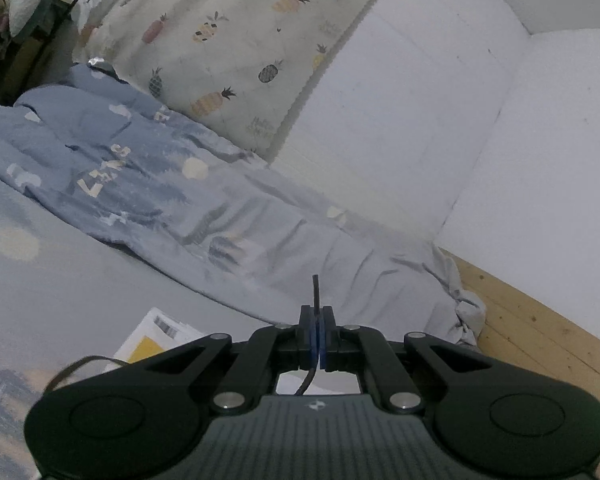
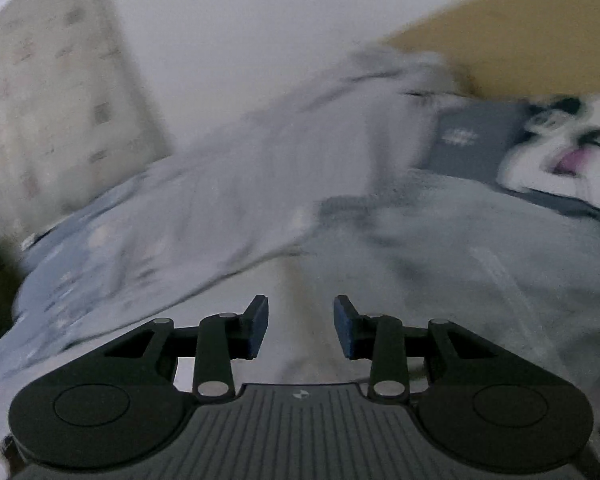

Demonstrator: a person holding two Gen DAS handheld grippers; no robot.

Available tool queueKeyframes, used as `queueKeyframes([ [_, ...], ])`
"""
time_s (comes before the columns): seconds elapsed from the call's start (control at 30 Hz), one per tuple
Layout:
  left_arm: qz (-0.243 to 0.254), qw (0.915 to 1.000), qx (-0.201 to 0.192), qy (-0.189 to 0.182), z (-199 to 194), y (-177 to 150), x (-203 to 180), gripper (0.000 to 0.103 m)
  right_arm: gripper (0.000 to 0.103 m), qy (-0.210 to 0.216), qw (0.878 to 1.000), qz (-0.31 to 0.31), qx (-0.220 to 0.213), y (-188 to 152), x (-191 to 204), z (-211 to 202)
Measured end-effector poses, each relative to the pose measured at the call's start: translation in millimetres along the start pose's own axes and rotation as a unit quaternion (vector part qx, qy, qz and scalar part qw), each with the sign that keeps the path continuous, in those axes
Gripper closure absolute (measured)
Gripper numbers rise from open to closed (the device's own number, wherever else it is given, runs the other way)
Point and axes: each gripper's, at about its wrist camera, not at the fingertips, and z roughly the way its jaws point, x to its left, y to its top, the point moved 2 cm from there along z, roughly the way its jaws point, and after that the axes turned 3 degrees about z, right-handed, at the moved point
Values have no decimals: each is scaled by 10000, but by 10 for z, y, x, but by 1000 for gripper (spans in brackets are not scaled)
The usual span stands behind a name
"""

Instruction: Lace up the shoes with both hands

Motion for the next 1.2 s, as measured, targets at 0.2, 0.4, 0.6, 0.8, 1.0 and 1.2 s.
queueKeyframes([
  [0.2, 42, 9999, 110, -47, 83, -71, -52, 103, 67, -722, 9960, 518, 110, 30, -548, 47],
  [0.4, 32, 9998, 146, -91, 91, -81, -63, 103, 67, -1437, 9840, 1032, 220, 57, -1095, 89],
  [0.6, -2, 9998, 171, -93, 81, -61, -45, 103, 70, -1985, 9769, 736, 286, -43, -1048, 214],
  [0.8, -5, 9999, 164, -50, 60, -41, -32, 103, 102, -2466, 9679, 383, 298, -136, -952, 329],
  [1.0, -85, 9998, -81, 138, -56, 93, 80, 103, 102, -2218, 9749, -24, -193, -38, -598, 211],
  [1.2, -236, 9983, -475, 229, -276, 414, 157, 103, 102, -773, 9906, -734, -862, 106, 344, -164],
])
